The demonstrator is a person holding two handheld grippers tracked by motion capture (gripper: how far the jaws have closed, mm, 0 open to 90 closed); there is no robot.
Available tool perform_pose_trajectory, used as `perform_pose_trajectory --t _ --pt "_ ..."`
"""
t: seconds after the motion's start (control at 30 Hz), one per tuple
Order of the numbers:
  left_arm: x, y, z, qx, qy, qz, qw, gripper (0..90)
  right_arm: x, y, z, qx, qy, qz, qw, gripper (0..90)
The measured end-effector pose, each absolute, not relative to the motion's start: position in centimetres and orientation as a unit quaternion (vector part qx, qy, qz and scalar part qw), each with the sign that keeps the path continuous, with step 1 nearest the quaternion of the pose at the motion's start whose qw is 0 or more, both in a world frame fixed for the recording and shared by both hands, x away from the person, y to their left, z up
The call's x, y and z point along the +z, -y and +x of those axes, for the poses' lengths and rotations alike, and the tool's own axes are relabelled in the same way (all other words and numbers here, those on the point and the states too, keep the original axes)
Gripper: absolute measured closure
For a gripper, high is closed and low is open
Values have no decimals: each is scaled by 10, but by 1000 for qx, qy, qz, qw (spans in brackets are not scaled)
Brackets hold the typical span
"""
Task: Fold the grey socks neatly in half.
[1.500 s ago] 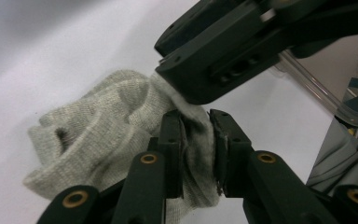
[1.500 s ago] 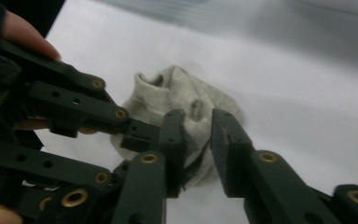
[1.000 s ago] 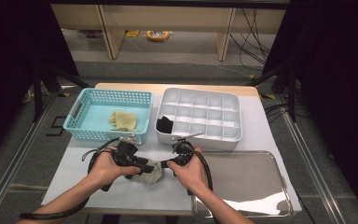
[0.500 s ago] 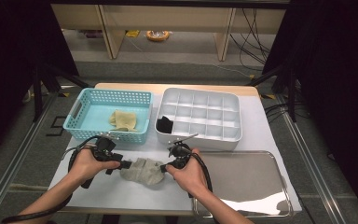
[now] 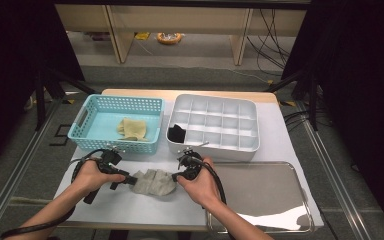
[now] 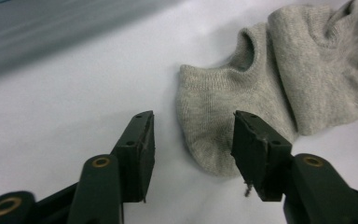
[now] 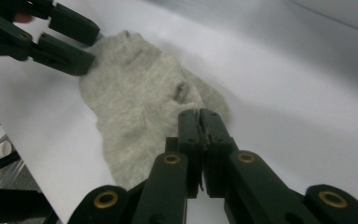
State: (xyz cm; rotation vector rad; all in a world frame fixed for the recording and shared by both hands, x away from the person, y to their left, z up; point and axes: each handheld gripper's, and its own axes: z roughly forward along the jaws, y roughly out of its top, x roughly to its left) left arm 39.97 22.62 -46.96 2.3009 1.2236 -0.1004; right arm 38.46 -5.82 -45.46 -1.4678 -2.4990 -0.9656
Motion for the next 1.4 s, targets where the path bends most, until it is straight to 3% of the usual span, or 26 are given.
perform_pose_trajectory --t 0.13,0.47,0.7,0.83,0.97,1.07,1.4 --pt "-470 -224 401 -37 -443 857 261 567 -458 59 386 -308 820 -482 38 879" --pt "-471 -222 400 -34 -437 858 269 867 -453 58 383 -313 816 -485 40 805" --pt "-462 -225 398 -34 -440 853 280 885 -440 62 384 -346 811 -472 3 757" --pt "-455 -226 396 -41 -437 848 296 887 -431 60 380 -355 807 -471 -6 816" --pt "-446 -225 393 -40 -431 848 306 888 -432 50 375 -353 819 -451 19 900" --pt "-439 -222 388 -39 -436 840 321 889 -441 40 374 -329 823 -459 56 900" --pt "-422 -210 380 -56 -427 829 356 890 -467 32 384 -316 818 -474 82 900"
